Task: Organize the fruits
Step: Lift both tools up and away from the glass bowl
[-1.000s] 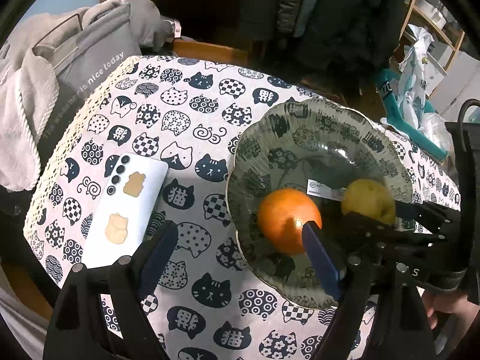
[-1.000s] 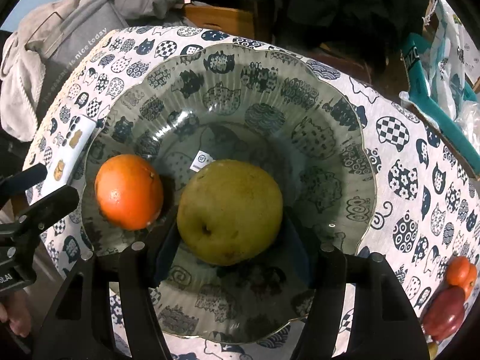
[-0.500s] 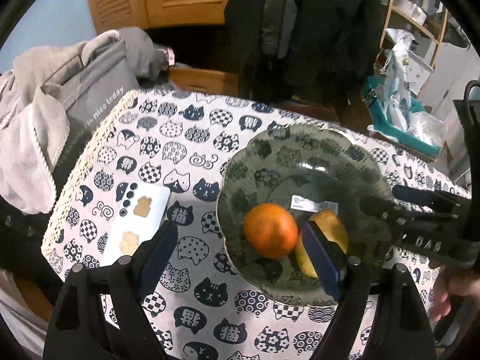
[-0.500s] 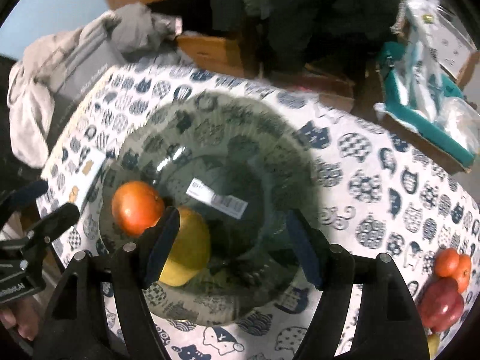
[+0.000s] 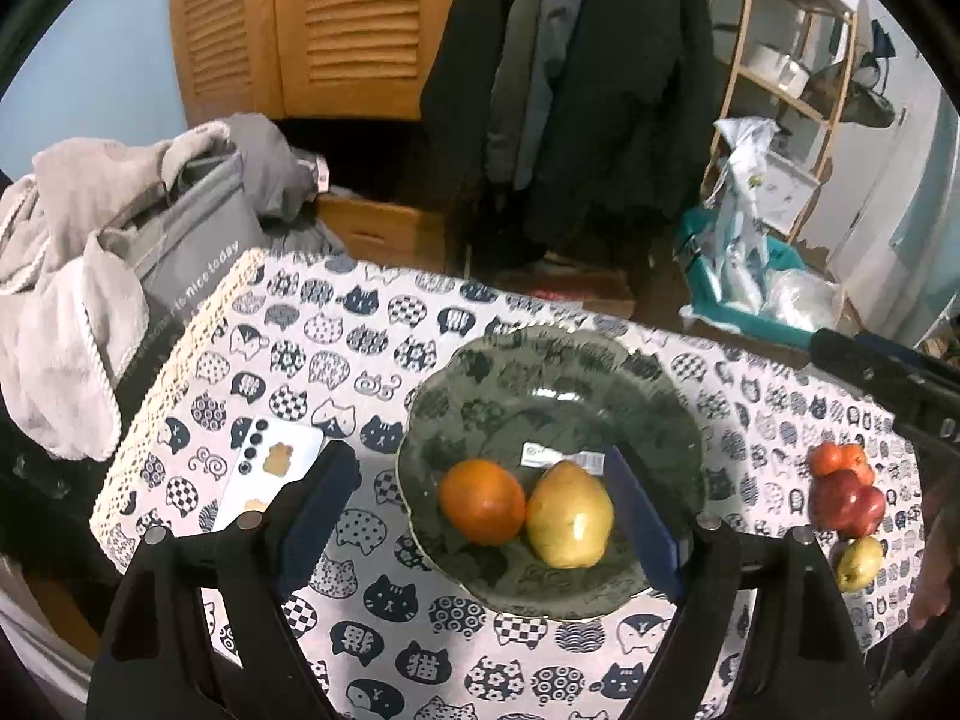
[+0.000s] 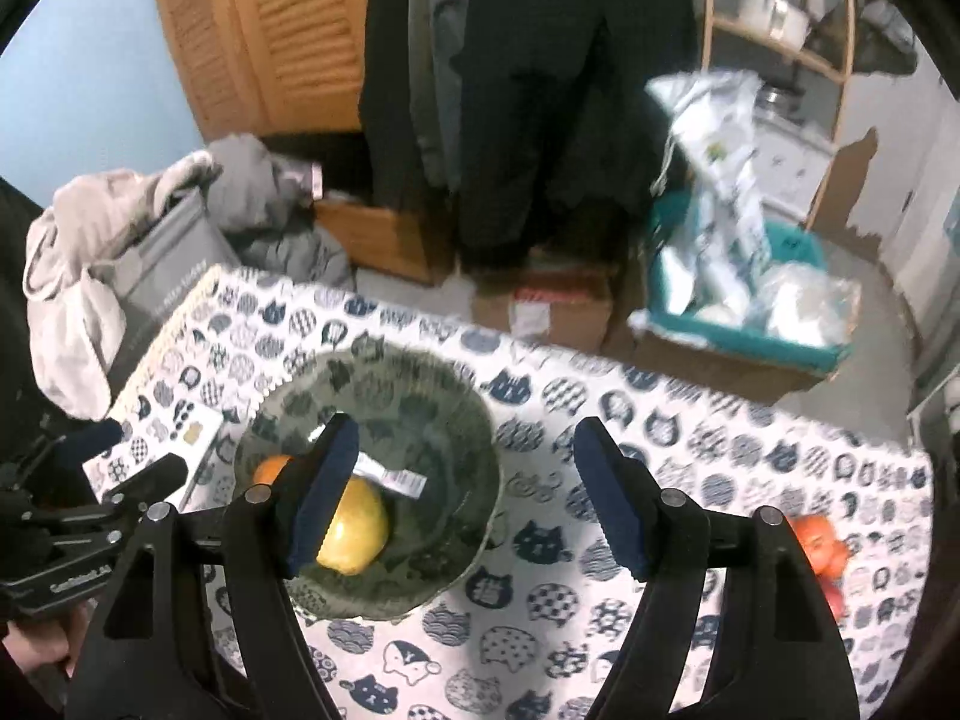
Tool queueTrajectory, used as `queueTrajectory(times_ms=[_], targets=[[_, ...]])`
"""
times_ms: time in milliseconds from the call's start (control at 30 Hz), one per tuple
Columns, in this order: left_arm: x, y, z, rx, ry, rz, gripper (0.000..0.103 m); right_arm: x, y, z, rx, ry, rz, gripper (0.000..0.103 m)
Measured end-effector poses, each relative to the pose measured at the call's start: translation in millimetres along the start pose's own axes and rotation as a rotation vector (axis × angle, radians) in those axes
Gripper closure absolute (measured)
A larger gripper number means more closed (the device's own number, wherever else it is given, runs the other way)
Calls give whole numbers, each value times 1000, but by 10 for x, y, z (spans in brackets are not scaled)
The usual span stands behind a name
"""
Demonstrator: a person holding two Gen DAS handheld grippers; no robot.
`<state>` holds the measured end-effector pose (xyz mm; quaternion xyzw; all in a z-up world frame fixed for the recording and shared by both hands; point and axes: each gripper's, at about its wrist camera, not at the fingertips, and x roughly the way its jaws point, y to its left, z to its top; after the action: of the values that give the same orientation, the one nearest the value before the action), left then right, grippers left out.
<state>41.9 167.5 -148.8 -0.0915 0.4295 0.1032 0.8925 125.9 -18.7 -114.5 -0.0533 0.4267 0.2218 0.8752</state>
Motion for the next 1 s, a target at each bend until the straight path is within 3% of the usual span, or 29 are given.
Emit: queueTrajectory(times_ms=[667,1000], targets=[[-1090,-336,234,67,-269,1,0,-1459,-210,-42,-40,-300,-87,22],[-1304,-593,249,108,-323,-12,0,-1880,-469,-263,-32,-384,-168,22]])
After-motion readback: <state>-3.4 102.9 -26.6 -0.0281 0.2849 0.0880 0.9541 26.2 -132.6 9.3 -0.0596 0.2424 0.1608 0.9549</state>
